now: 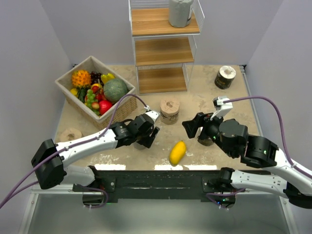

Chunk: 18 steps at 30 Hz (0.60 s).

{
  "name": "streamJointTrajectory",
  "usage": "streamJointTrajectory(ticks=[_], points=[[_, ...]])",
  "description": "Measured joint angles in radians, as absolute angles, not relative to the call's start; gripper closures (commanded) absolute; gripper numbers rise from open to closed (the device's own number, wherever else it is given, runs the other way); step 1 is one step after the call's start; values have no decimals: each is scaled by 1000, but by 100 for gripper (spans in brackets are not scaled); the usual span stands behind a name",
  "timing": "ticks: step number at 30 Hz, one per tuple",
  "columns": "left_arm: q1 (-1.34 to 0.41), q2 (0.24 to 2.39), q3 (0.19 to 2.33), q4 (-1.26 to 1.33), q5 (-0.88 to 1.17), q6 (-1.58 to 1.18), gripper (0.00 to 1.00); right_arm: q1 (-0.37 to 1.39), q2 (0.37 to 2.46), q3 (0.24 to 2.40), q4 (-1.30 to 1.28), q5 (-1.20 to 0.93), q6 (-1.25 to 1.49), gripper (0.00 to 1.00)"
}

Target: Place and organize the paper towels onto the shelf

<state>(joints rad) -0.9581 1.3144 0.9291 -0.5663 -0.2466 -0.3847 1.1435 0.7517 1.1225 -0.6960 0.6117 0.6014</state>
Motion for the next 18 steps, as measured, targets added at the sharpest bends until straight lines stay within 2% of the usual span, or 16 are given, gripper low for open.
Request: streamJointTrajectory(ticks=[7,15,18], points=[[-958,1315,918,-538,-267,-382,41,1143,748,1122,-696,611,601,26],[-958,1317,899,-519,-287,-378,41,1143,721,1120,-696,611,601,25],[-958,1320,899,-516,-295,-377,48,1143,715,1120,-695,611,601,25]])
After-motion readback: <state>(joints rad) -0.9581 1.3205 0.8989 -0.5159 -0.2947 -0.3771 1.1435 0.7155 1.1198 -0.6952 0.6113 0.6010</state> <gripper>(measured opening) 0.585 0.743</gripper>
